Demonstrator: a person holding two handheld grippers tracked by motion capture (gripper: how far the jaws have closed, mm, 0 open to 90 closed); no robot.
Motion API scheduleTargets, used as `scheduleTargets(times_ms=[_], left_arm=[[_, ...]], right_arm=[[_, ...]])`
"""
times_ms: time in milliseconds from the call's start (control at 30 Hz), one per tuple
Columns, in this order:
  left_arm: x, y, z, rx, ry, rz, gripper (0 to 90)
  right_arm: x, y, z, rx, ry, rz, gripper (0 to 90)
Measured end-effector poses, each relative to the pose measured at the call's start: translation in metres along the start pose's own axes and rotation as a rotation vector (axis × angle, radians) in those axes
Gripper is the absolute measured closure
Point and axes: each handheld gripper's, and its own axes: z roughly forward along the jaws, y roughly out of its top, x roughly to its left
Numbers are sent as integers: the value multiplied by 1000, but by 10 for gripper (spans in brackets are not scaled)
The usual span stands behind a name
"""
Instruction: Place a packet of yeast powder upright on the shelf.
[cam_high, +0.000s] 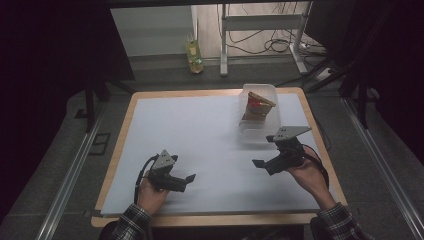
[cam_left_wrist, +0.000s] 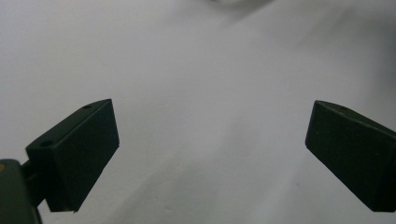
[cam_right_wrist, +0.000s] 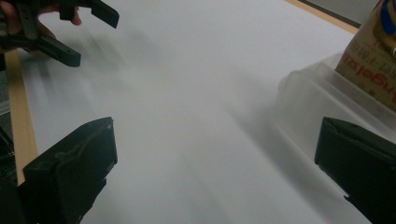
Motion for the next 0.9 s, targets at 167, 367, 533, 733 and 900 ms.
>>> scheduleTargets(times_ms=[167, 367, 533, 733, 900], left_arm=[[-2, 0, 1, 16, -5, 8, 29], [-1, -1, 2, 21, -11, 10, 29], [-1, -2, 3, 16, -11, 16, 28], [-1, -3, 3, 24, -24, 19, 26], [-1, -3, 5, 24, -32, 18, 19]], right_arm=[[5, -11, 3, 17, 14, 2, 0], [11, -23, 6, 32, 24, -7, 0], [13, -35, 9, 0, 8, 23, 0], [12, -51, 19, 21, 33, 86, 0], [12, -60, 29, 73, 38, 112, 0]])
